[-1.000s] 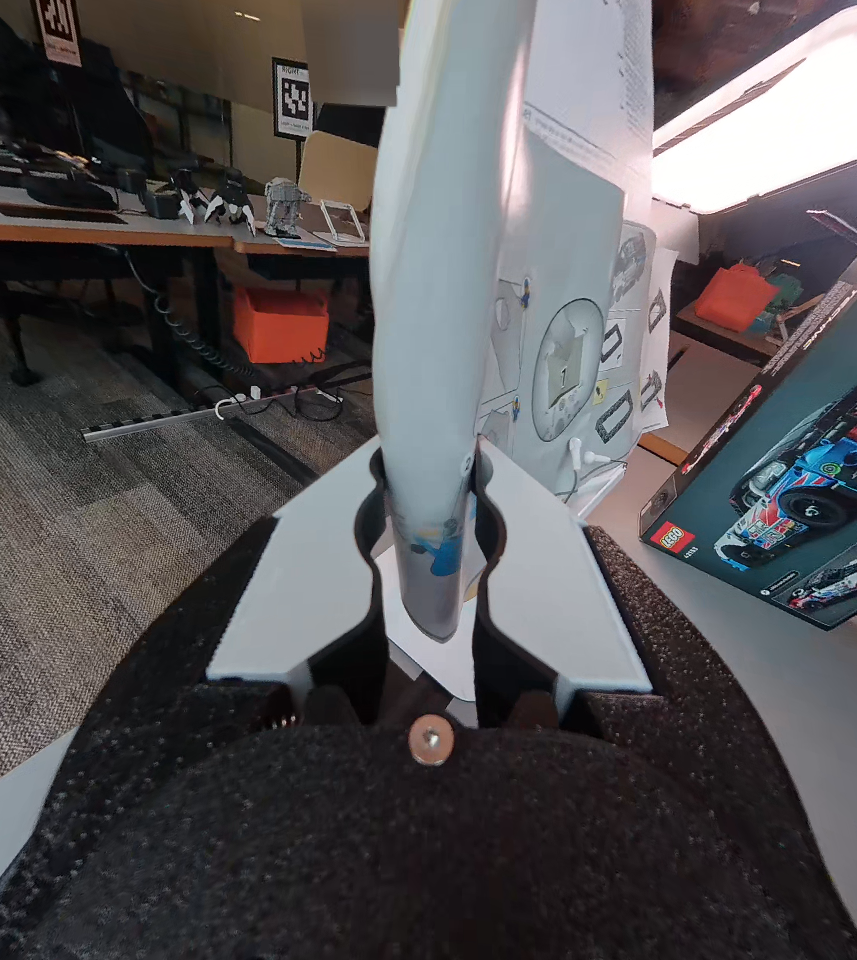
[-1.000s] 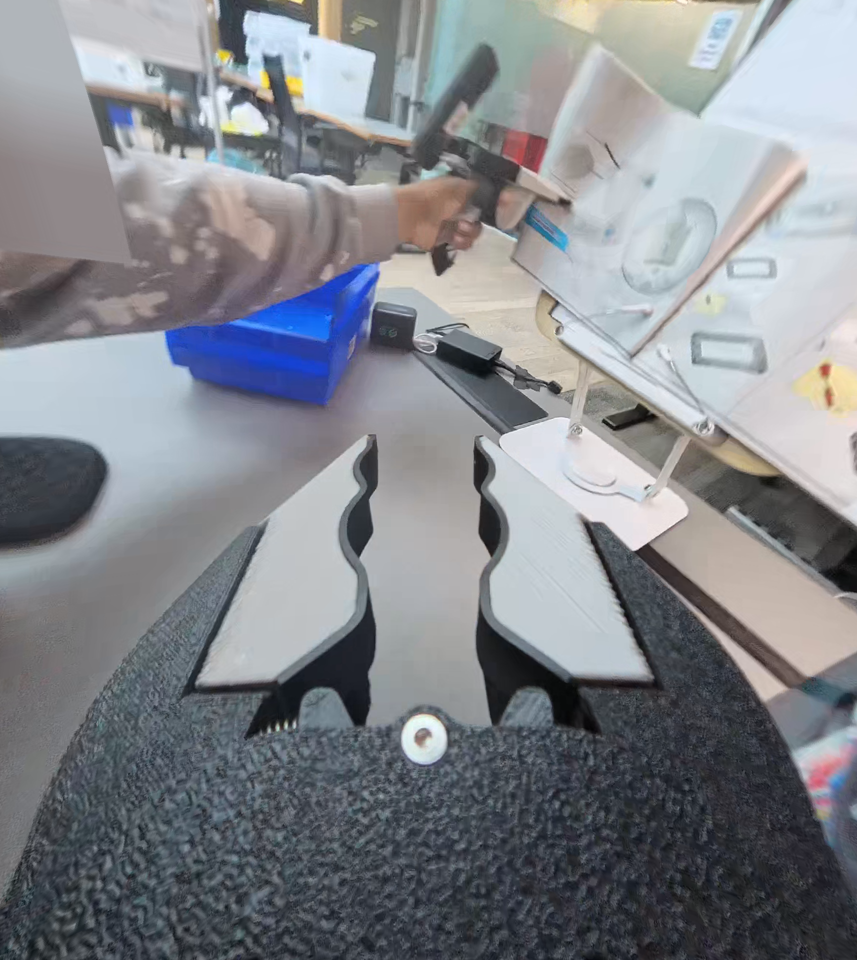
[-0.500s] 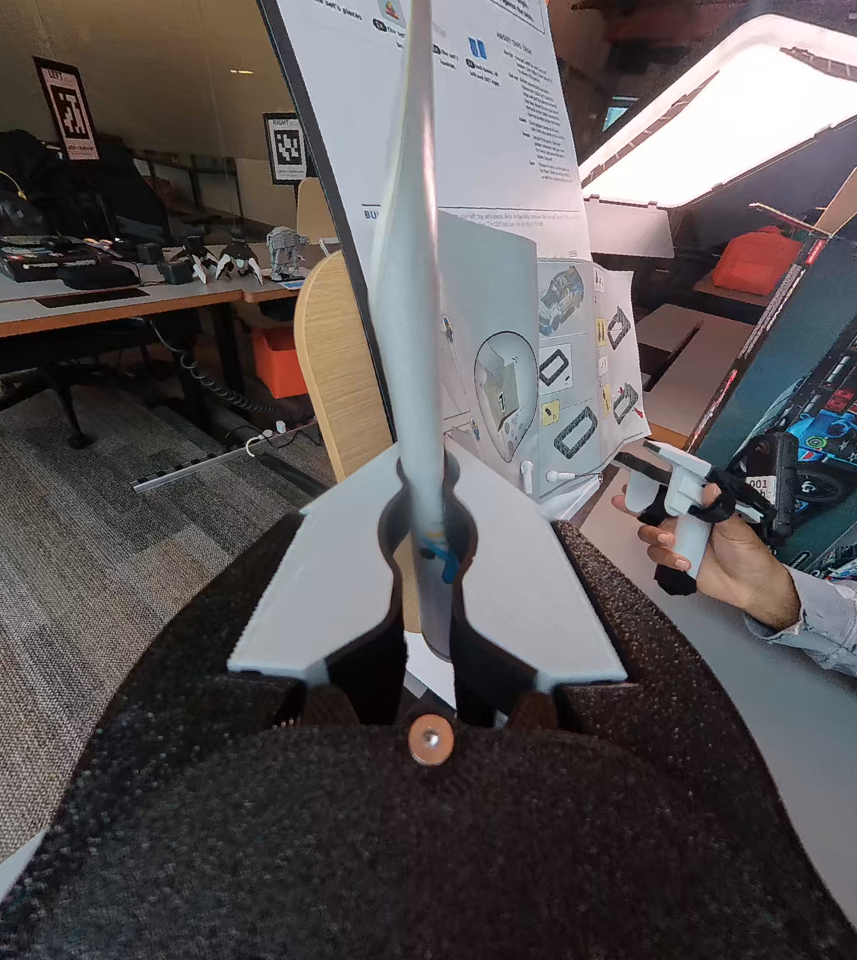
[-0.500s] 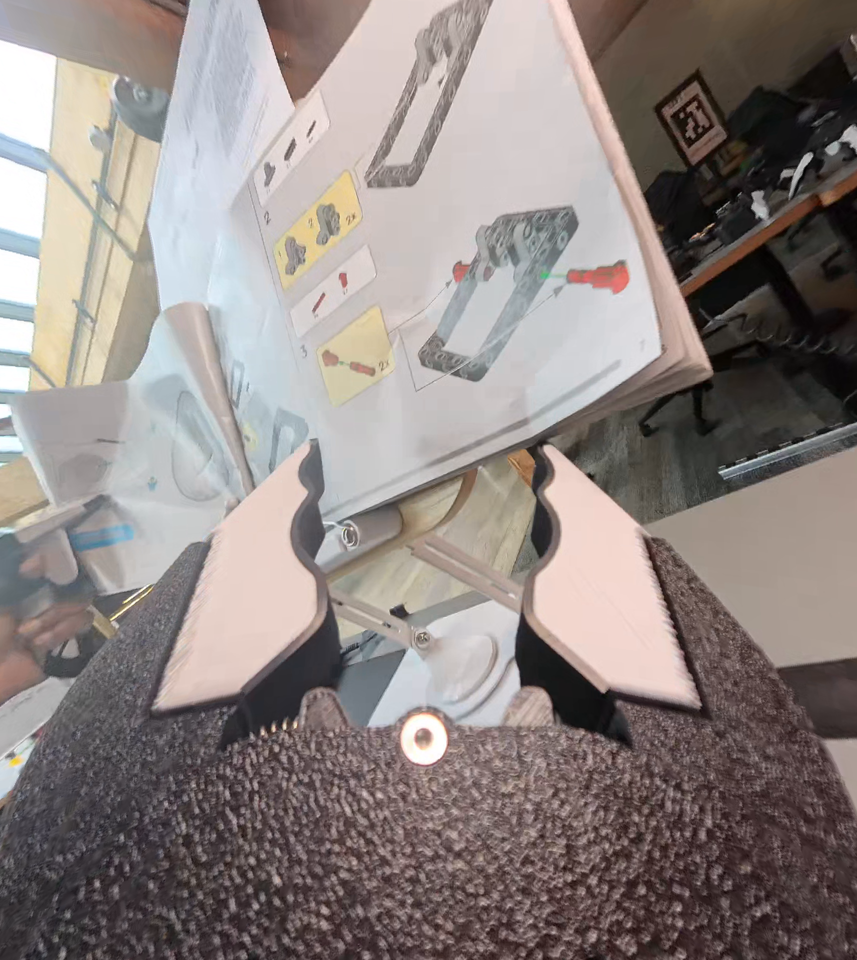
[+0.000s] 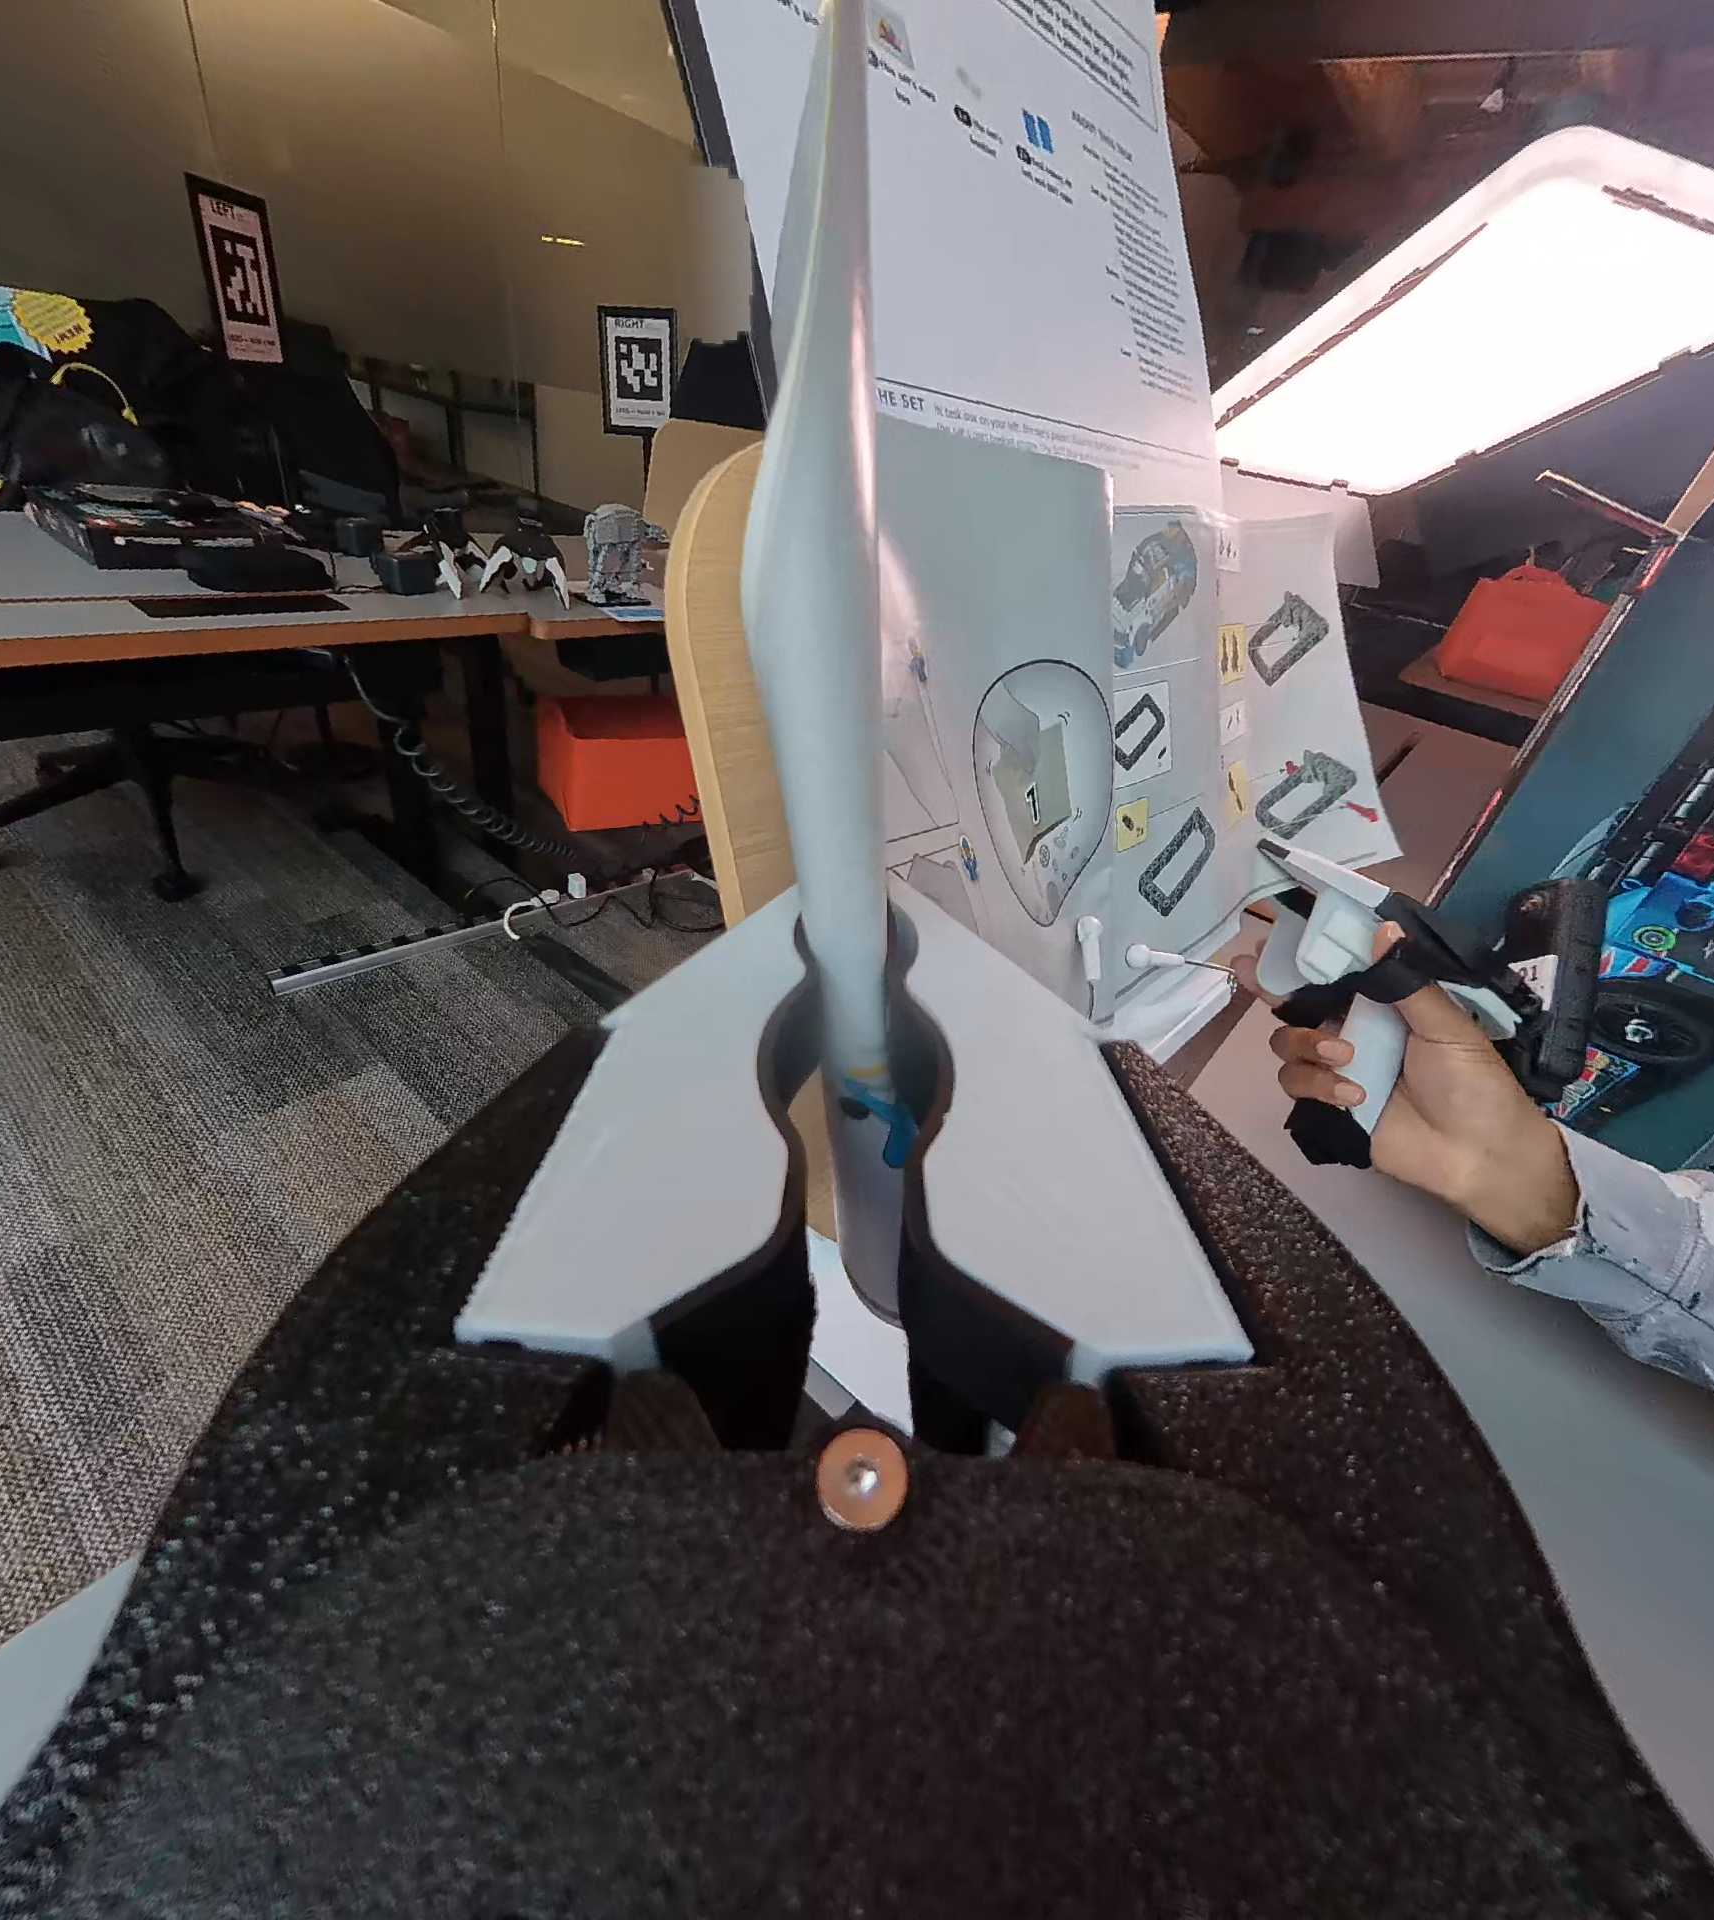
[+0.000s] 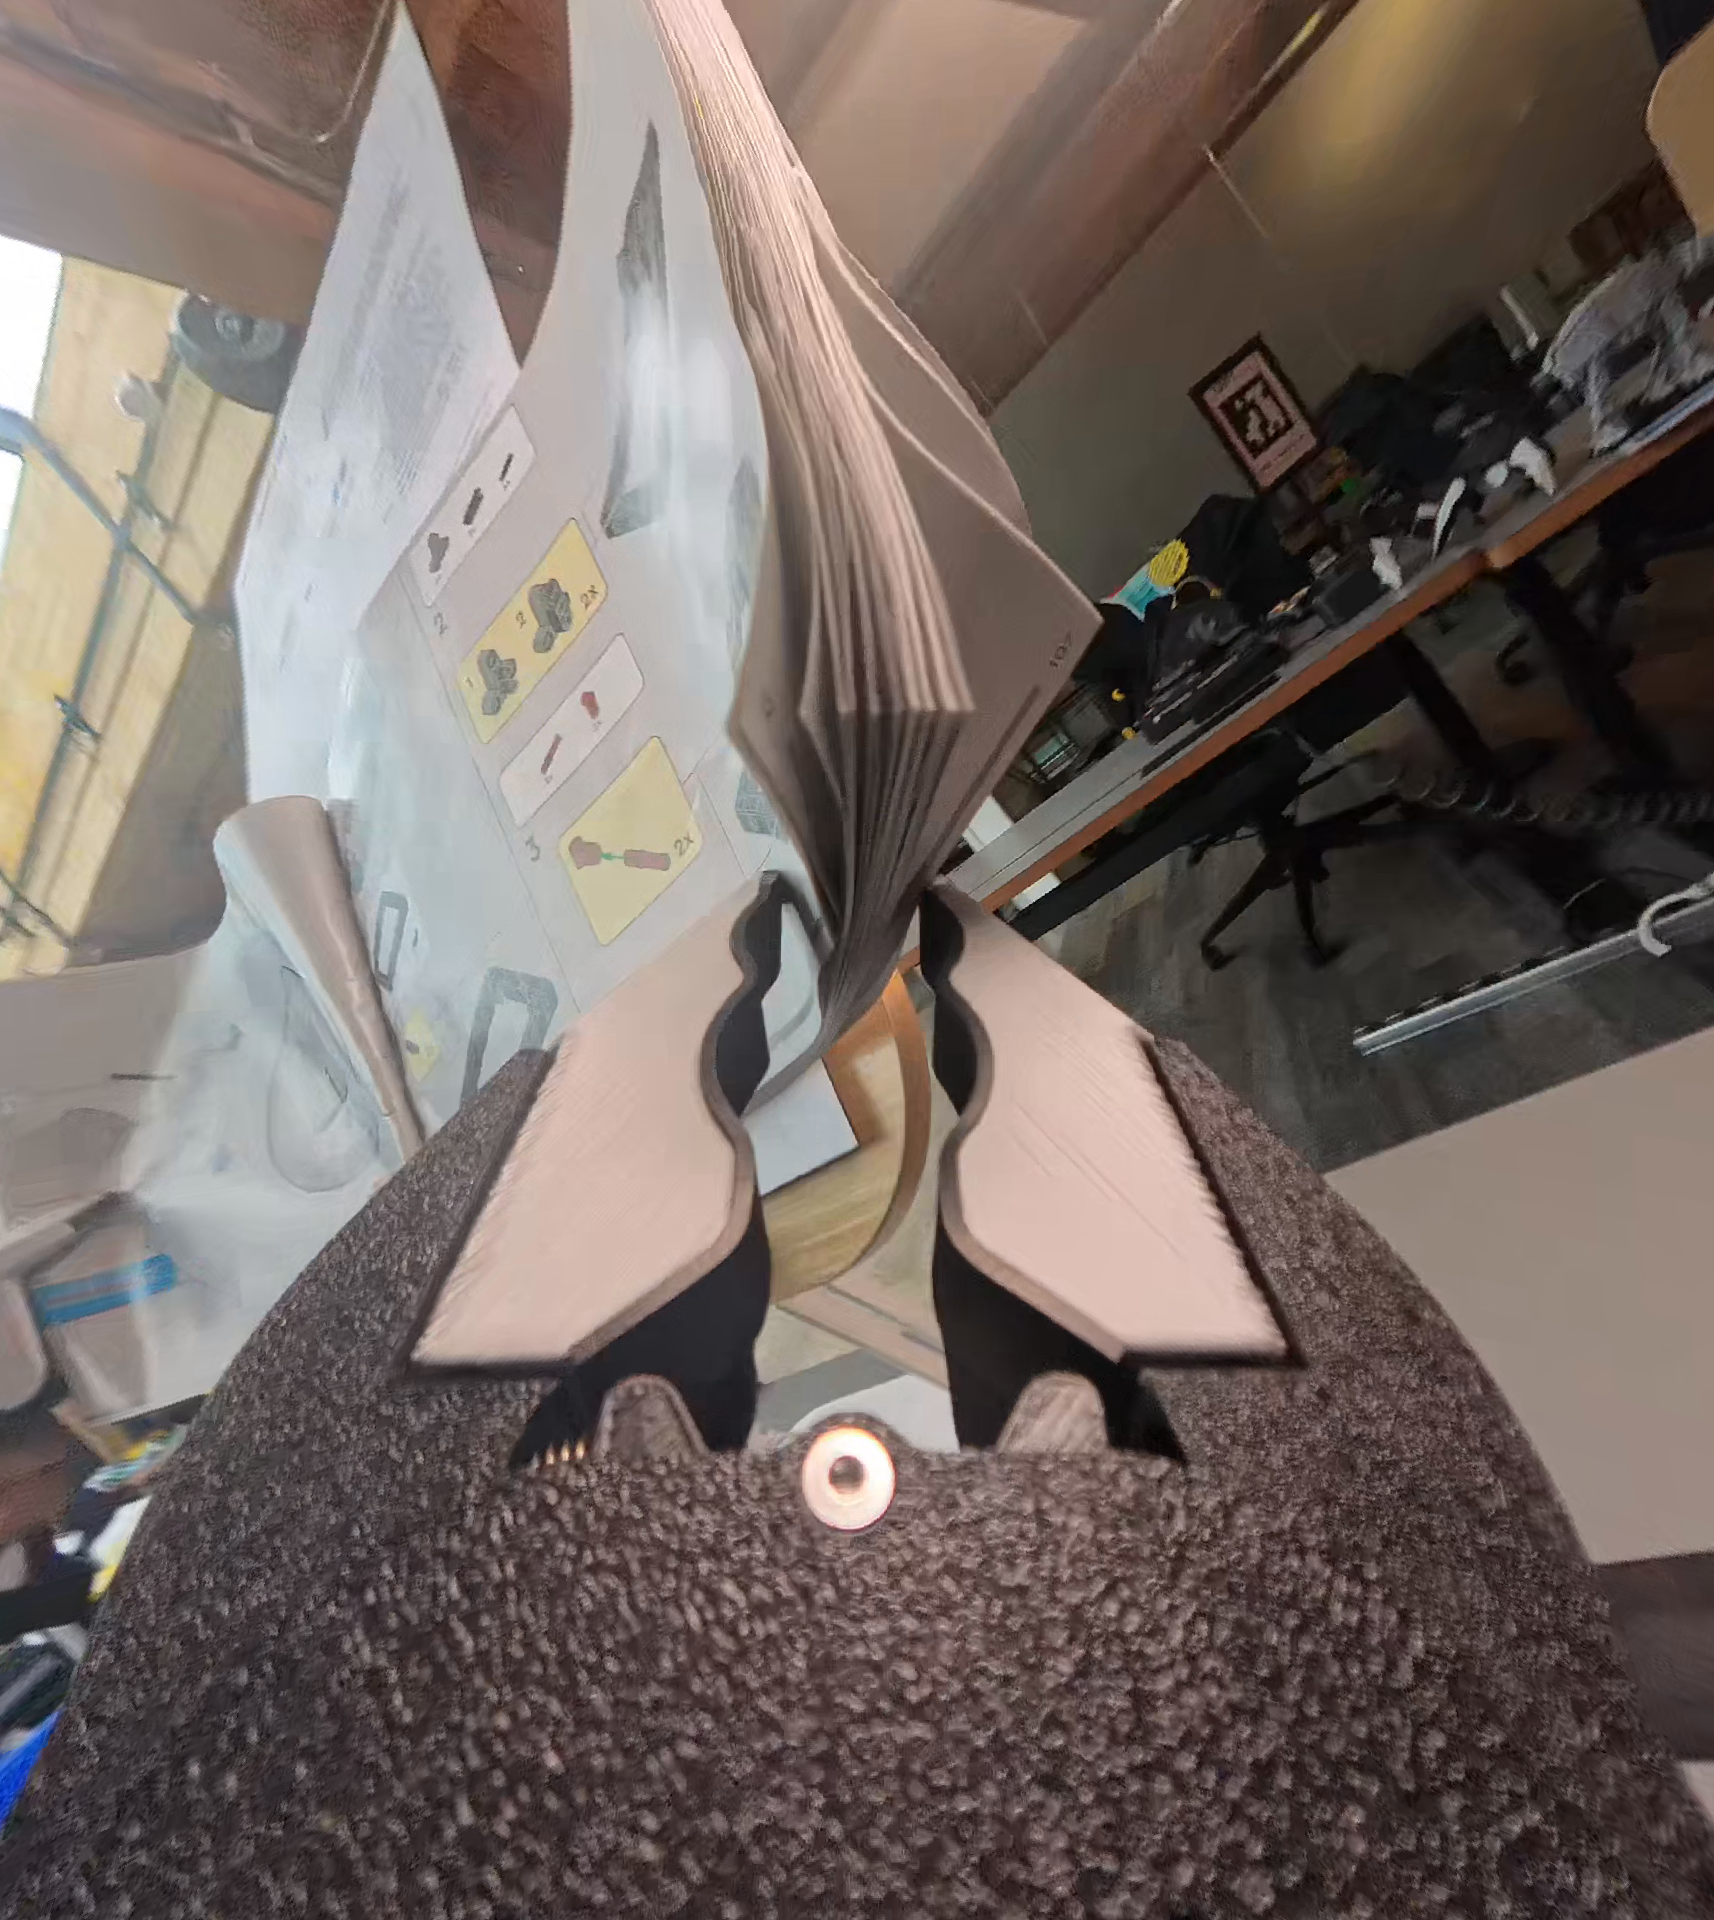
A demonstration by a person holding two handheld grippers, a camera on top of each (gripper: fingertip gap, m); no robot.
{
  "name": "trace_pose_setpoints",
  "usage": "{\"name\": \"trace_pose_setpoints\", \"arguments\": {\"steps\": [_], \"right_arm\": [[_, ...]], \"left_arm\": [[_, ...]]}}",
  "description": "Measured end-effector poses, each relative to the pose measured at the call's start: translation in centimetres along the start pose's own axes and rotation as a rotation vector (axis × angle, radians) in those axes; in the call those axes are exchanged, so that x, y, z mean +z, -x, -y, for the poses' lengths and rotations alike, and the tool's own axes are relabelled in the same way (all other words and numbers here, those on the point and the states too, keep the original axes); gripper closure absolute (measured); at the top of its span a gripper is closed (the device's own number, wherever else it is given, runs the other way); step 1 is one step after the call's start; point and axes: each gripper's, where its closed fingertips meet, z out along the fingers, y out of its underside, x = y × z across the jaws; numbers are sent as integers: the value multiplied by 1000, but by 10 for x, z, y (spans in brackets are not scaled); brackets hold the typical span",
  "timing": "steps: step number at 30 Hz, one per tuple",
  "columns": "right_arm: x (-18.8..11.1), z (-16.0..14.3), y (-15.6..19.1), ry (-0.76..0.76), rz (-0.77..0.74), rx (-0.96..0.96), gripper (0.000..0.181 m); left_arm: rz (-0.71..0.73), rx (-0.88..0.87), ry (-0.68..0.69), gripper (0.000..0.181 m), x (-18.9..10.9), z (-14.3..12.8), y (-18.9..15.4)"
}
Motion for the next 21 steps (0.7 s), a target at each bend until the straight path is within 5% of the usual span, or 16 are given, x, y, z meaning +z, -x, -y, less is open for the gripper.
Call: {"name": "trace_pose_setpoints", "arguments": {"steps": [1, 7, 12, 17, 21], "right_arm": [[1, 8, 7, -19, -8, -71, 159], [17, 56, 67, -118, -14, -501, 165], [1, 80, 114, -130, 88, -549, 172], [-88, 19, 136, 109, 180, -525, 172], [-195, -45, 126, 375, 164, -381, 172]], "left_arm": [[1, 15, 0, 178, 1, 3, -2], [-10, 93, -69, 181, 7, 50, -27], [-68, 79, -208, 181, -20, 116, -65], [-105, 148, -83, 181, -65, 95, -130], [-123, 125, 90, 180, -94, 33, -183]]}}
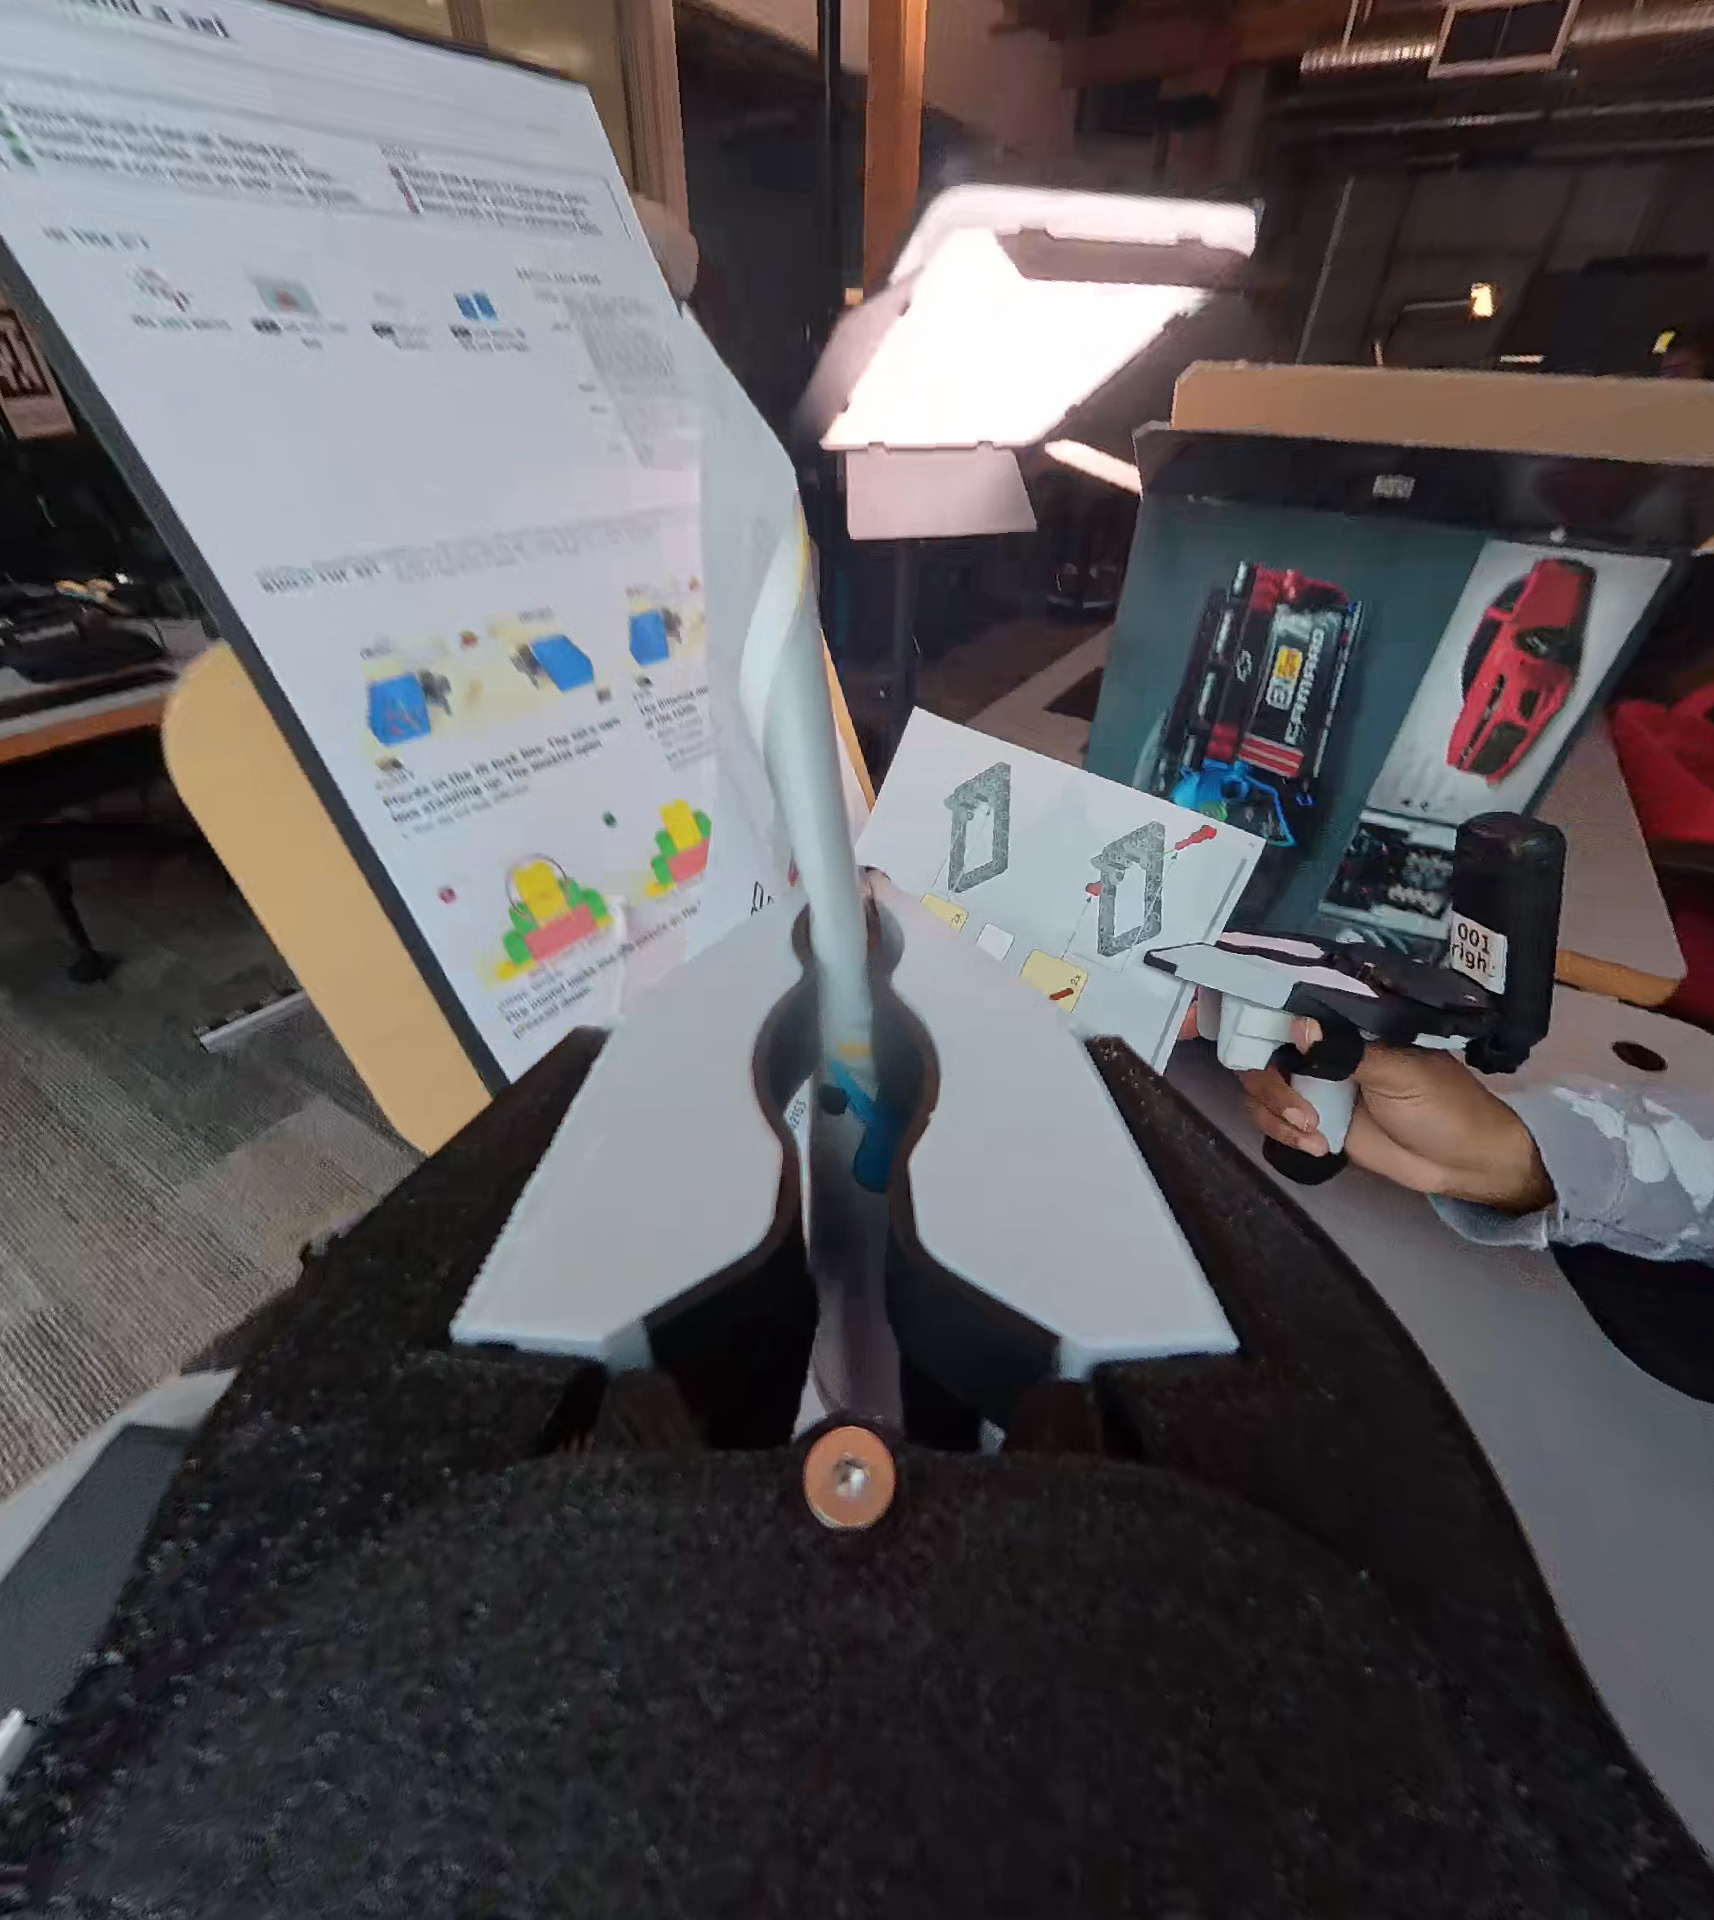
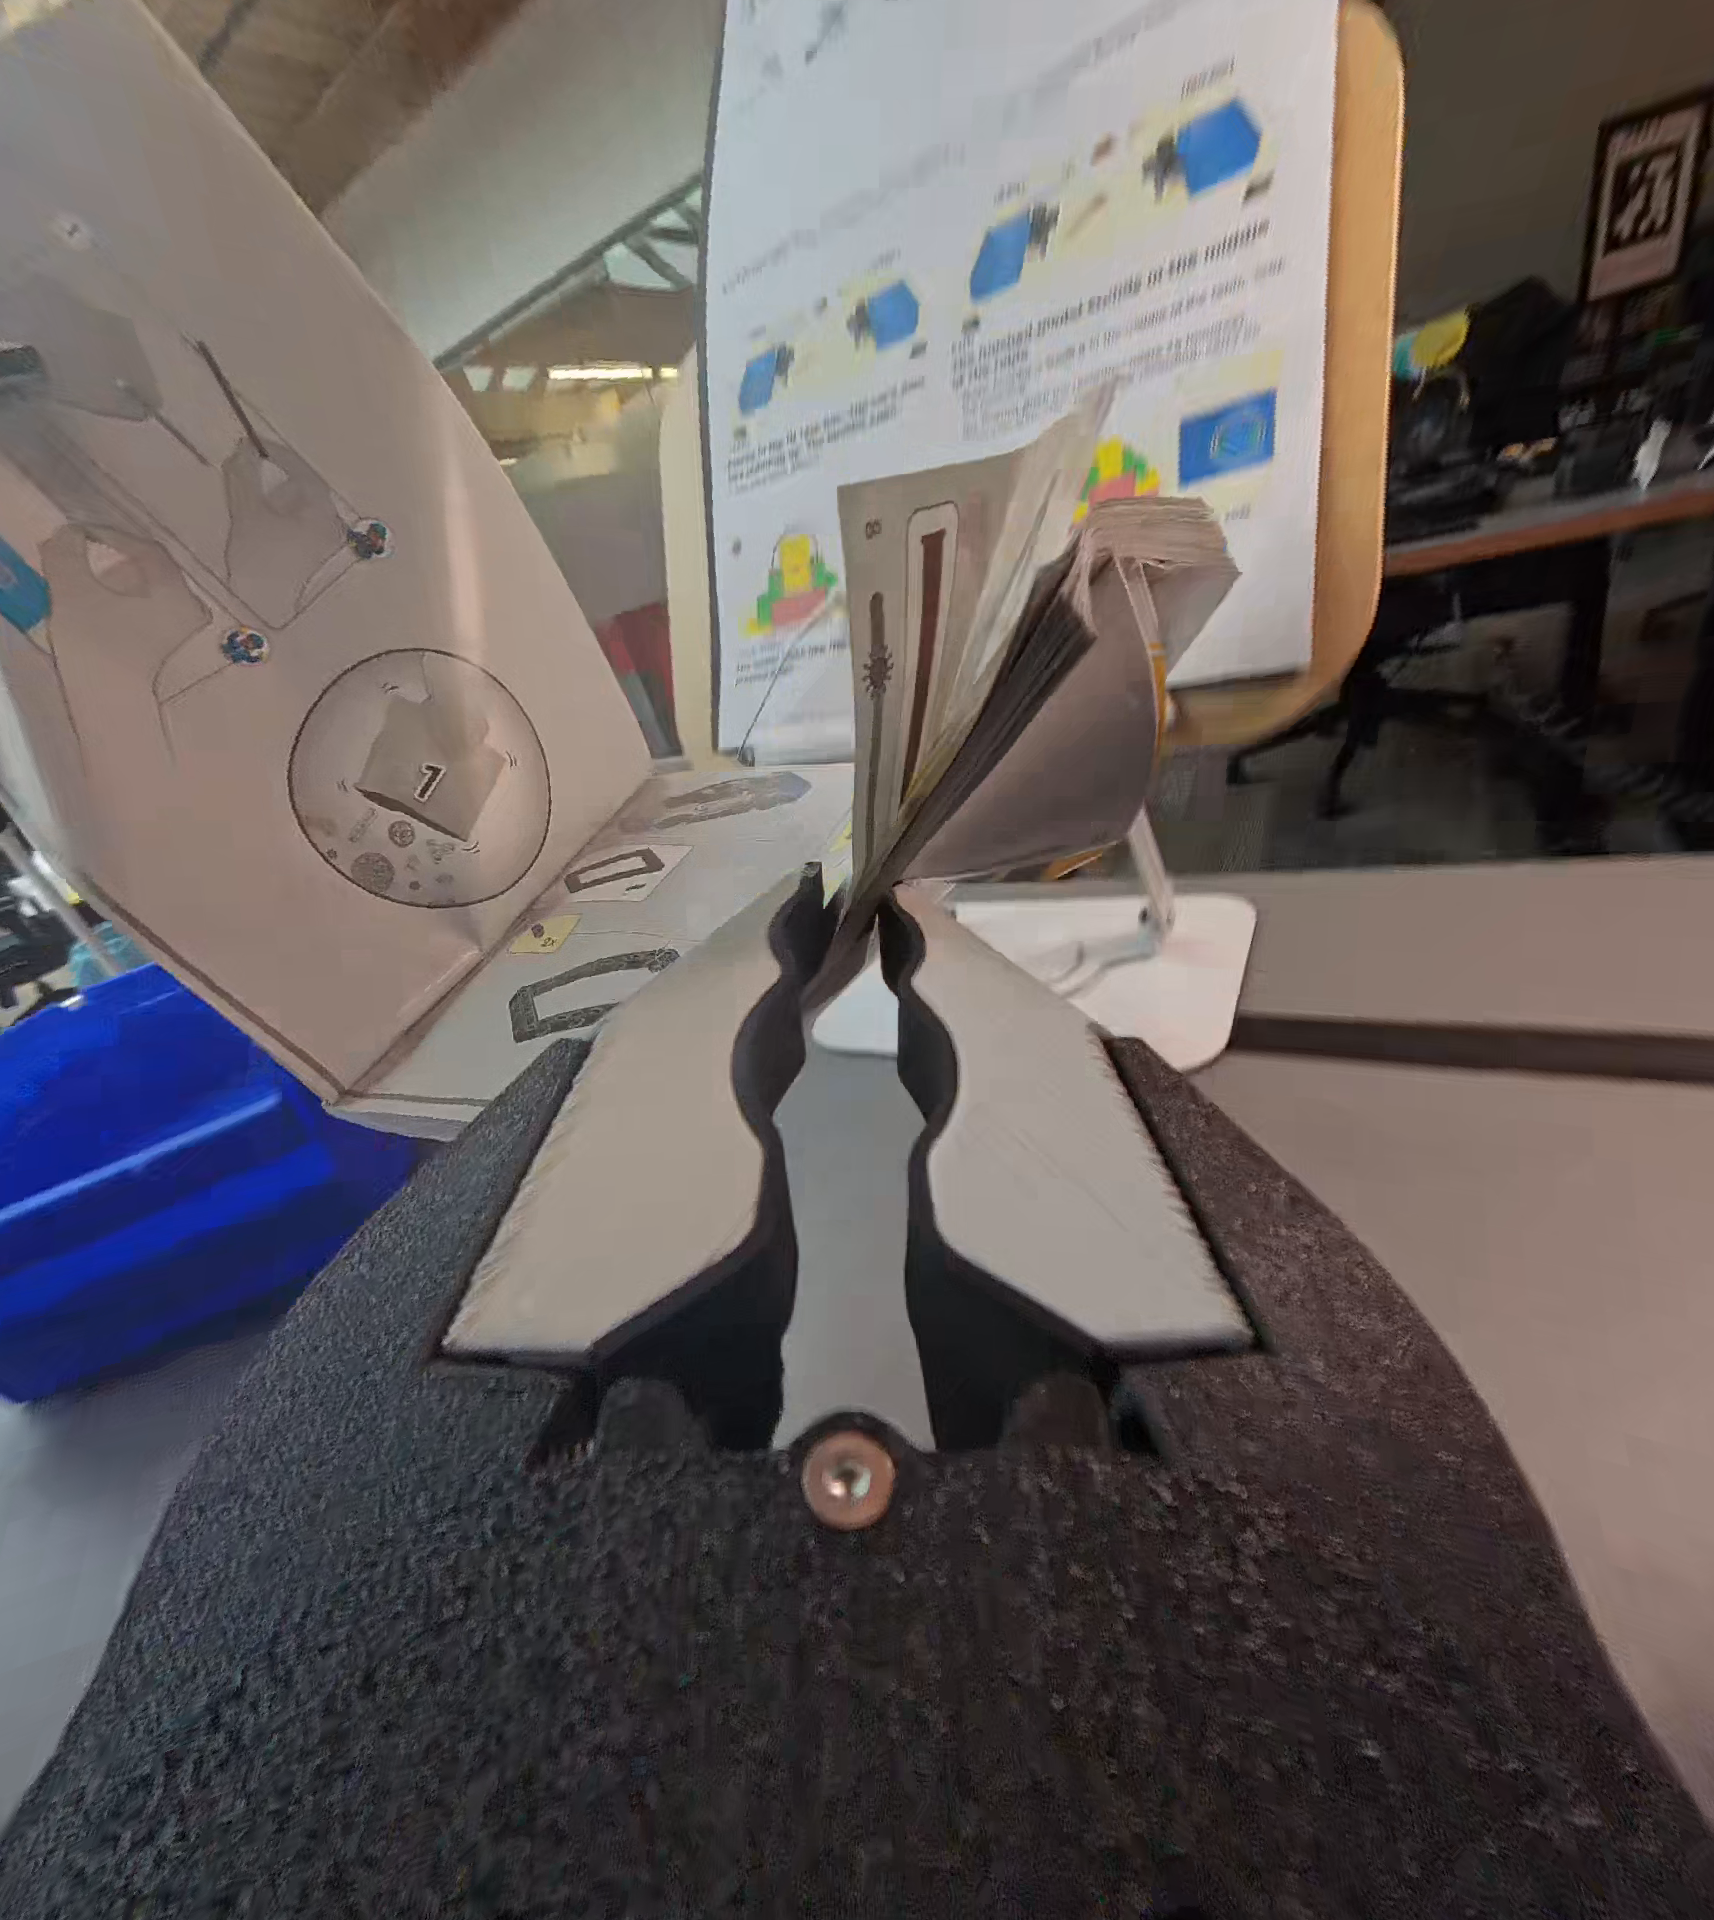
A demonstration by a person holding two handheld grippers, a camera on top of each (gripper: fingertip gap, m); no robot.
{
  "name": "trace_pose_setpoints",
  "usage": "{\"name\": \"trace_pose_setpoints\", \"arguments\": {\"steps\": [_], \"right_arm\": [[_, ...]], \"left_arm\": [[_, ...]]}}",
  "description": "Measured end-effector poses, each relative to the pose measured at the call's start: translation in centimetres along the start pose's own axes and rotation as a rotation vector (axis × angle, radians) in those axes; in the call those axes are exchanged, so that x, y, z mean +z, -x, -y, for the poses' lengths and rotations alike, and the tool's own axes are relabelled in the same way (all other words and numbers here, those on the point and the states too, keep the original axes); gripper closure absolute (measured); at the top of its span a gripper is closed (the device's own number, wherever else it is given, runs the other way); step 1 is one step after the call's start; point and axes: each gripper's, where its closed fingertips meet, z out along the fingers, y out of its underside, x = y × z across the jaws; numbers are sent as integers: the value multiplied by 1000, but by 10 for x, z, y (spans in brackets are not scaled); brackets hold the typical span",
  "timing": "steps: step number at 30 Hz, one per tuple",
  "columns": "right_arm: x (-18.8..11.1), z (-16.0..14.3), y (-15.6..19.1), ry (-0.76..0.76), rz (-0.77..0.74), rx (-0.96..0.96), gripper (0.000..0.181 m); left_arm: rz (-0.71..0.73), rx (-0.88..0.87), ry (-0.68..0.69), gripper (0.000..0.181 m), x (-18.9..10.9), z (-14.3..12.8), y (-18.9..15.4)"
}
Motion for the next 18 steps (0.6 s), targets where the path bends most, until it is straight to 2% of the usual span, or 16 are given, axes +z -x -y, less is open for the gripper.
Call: {"name": "trace_pose_setpoints", "arguments": {"steps": [2, 5, 8, 11, 13, 15, 16, 18], "right_arm": [[-38, -44, 10, 136, 17, 89, 172], [-87, -94, 17, 318, 12, 162, 170], [-124, -126, 35, 535, 91, 160, 148], [-160, -122, 50, 664, 217, 116, 143], [-182, -108, 44, 678, 238, 18, 140], [-195, -88, 29, 612, 185, -44, 139], [-200, -80, 23, 581, 170, -48, 139], [-205, -63, 16, 498, 155, -45, 140]], "left_arm": [[-22, -48, 62, 180, -2, -34, -29], [-61, -144, 117, 180, -1, -81, -67], [-70, -226, 138, 177, 11, -116, -93], [-131, -282, 101, 161, 29, -127, -125], [-347, -324, 57, 141, 34, -119, -175], [-514, -308, 16, 118, 29, -106, -216], [-539, -261, -10, 117, 26, -101, -225], [-487, -176, -32, 118, 22, -99, -220]]}}
